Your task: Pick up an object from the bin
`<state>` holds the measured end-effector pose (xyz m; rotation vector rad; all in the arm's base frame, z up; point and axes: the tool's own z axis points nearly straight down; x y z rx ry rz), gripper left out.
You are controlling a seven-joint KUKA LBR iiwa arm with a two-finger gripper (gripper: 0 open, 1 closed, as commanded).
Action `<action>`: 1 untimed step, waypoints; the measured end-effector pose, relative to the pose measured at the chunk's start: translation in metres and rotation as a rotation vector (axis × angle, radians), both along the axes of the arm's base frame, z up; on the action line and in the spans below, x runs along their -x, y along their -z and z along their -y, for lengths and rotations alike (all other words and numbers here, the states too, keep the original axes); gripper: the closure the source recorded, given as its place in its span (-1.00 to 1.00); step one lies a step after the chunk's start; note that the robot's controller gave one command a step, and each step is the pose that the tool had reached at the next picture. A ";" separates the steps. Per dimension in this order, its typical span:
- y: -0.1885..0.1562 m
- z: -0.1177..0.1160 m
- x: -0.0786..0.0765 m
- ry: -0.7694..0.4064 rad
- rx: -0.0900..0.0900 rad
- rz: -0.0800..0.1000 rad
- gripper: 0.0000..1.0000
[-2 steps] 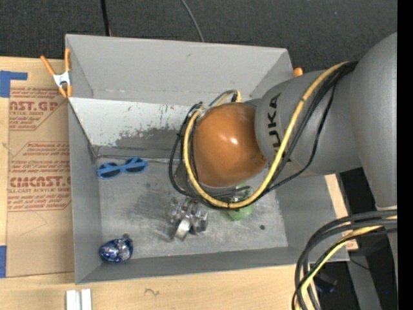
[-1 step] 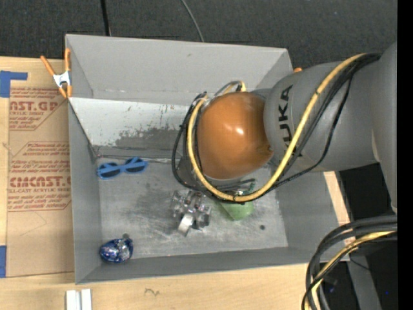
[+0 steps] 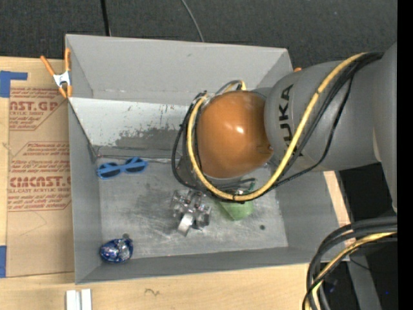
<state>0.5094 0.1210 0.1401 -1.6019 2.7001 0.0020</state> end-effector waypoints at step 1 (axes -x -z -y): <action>-0.008 -0.001 0.000 0.001 0.000 0.000 1.00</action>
Offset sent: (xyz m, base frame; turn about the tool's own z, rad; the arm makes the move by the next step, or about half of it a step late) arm -0.0001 -0.0001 0.0085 0.0000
